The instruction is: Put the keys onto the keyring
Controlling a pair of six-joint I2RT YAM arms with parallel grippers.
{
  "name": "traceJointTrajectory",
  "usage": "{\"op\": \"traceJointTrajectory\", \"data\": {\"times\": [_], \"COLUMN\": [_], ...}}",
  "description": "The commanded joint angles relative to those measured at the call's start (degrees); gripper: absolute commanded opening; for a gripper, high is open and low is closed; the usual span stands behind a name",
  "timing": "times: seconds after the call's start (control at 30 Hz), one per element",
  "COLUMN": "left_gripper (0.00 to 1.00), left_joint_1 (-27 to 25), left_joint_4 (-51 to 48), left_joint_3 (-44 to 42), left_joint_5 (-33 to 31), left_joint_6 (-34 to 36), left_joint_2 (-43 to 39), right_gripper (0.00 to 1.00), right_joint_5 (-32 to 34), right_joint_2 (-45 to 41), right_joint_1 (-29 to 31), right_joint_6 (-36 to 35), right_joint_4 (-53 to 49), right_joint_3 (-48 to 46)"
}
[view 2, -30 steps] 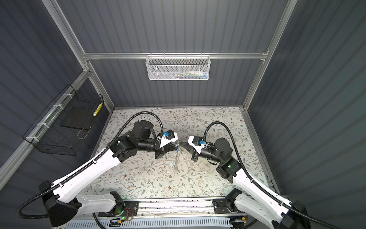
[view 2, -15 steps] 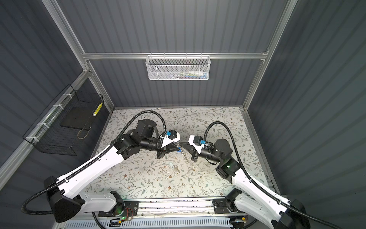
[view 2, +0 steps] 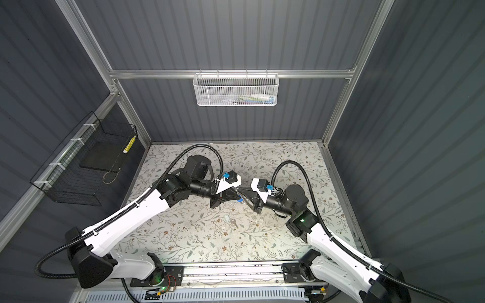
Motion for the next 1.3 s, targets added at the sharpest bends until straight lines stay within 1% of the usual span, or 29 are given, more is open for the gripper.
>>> {"op": "traceJointTrajectory", "data": {"times": [0.0, 0.27, 0.4, 0.53, 0.63, 0.73, 0.97, 1.27], "left_gripper": [0.0, 0.0, 0.0, 0.0, 0.0, 0.0, 0.0, 0.0], "left_joint_1": [-0.28, -0.3, -0.37, -0.38, -0.32, -0.32, -0.3, -0.24], "left_joint_4": [-0.85, 0.9, -0.27, -2.98, -3.94, -3.89, -4.31, -8.37], "left_joint_3": [1.96, 2.67, 3.93, 4.35, 4.33, 6.68, 8.09, 9.89], "left_joint_5": [2.81, 2.0, -1.27, -6.31, -8.65, -8.68, -8.61, -11.49], "left_joint_6": [0.87, -0.52, -1.09, -0.1, 0.66, 0.89, 1.94, 4.39], "left_joint_2": [1.14, 2.53, 2.5, 0.89, -0.05, 0.11, 0.81, 0.61], "right_gripper": [0.0, 0.0, 0.0, 0.0, 0.0, 0.0, 0.0, 0.0], "right_joint_5": [0.75, 1.98, 2.13, 2.14, 0.78, -0.45, -1.34, -1.55], "right_joint_2": [0.0, 0.09, -0.46, -2.23, -2.81, -2.31, -1.84, -2.86], "right_joint_1": [0.12, 0.14, -0.17, -1.26, -2.08, -2.43, -2.57, -3.93], "right_joint_6": [0.78, 1.09, 0.74, 0.17, 0.57, 1.33, 1.87, 1.3], "right_joint_4": [3.68, 4.24, 3.51, 1.12, 0.3, 0.19, -0.24, -2.65], "right_joint_3": [-0.08, -0.78, -1.18, -1.63, -1.66, -1.67, -1.4, -1.18]}}
